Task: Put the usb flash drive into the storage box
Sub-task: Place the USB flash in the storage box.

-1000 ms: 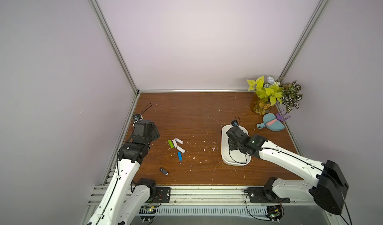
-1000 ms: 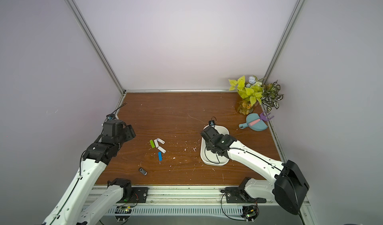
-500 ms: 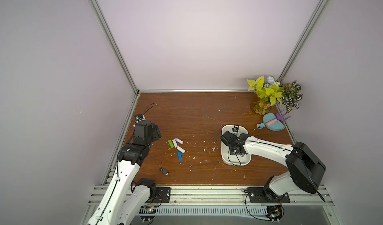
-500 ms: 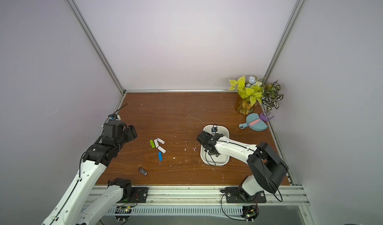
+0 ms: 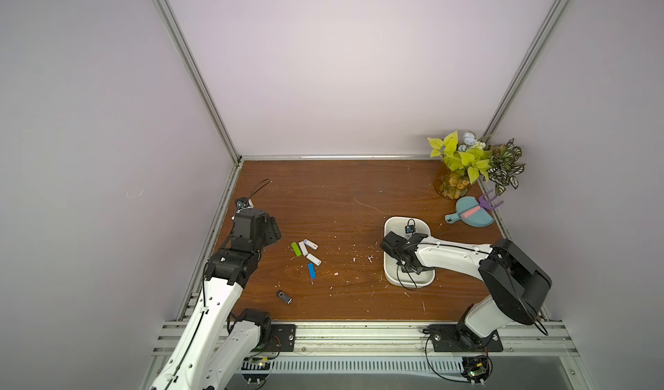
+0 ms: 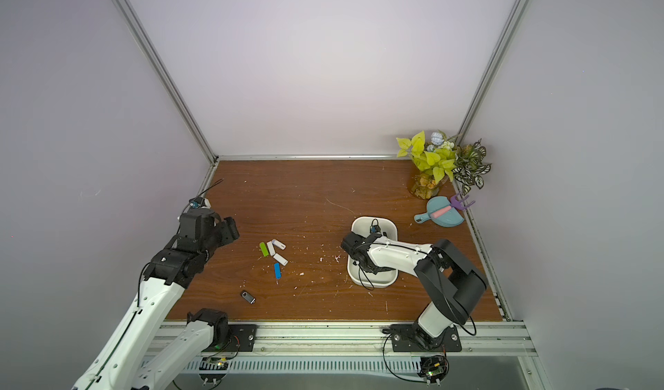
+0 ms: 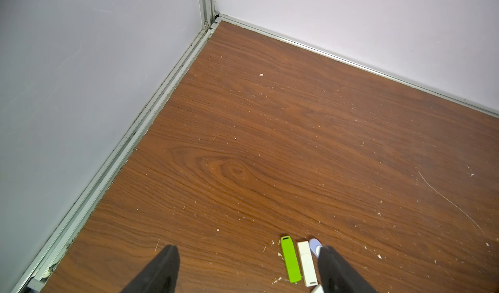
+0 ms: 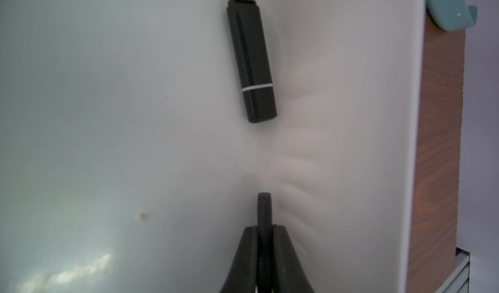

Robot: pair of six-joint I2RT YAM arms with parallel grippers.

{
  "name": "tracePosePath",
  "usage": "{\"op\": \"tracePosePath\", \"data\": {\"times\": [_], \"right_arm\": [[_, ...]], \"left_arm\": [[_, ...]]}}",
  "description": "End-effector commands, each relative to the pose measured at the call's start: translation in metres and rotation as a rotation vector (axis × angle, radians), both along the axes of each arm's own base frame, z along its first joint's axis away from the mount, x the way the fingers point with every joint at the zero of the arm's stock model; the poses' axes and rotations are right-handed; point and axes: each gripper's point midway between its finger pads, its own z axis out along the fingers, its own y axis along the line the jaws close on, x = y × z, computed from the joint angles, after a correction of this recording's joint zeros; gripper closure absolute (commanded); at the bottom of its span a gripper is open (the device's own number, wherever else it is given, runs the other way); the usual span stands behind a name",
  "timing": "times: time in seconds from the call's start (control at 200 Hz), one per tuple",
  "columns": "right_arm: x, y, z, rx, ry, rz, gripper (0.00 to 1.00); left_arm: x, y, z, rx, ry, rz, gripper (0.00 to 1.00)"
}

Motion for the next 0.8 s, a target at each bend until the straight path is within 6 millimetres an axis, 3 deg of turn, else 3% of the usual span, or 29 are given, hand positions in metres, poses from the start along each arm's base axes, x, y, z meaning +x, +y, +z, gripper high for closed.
{"op": "tracePosePath", "data": {"times": [0.0, 0.175, 0.355, 0.47, 0.636, 0.796], "right_arm": [[0.006, -0.002, 0.006, -0.033, -0.038, -0.008, 0.98], [0.007, -0.001, 0.006, -0.036, -0.036, -0.003, 0.78], [0.01, 0.002, 0.014, -0.042, -0.038, 0.006, 0.69], [0.013, 0.014, 0.027, 0.015, -0.061, 0.027, 0.67], [0.022, 0.038, 0.064, 0.155, -0.129, 0.078, 0.63], [0.037, 0.063, 0.127, 0.329, -0.289, 0.215, 0.57]], "left_arm": [[0.0, -0.003, -0.003, 0.009, 0.008, -0.019, 0.2], [0.001, -0.003, -0.002, 0.01, 0.006, -0.016, 0.19], [0.001, -0.002, -0.003, 0.011, 0.007, -0.012, 0.19], [0.0, -0.002, -0.002, 0.011, 0.006, -0.014, 0.19], [0.0, -0.002, -0.003, 0.012, 0.009, -0.012, 0.18], [0.003, -0.005, -0.006, 0.008, 0.018, -0.028, 0.18]]}}
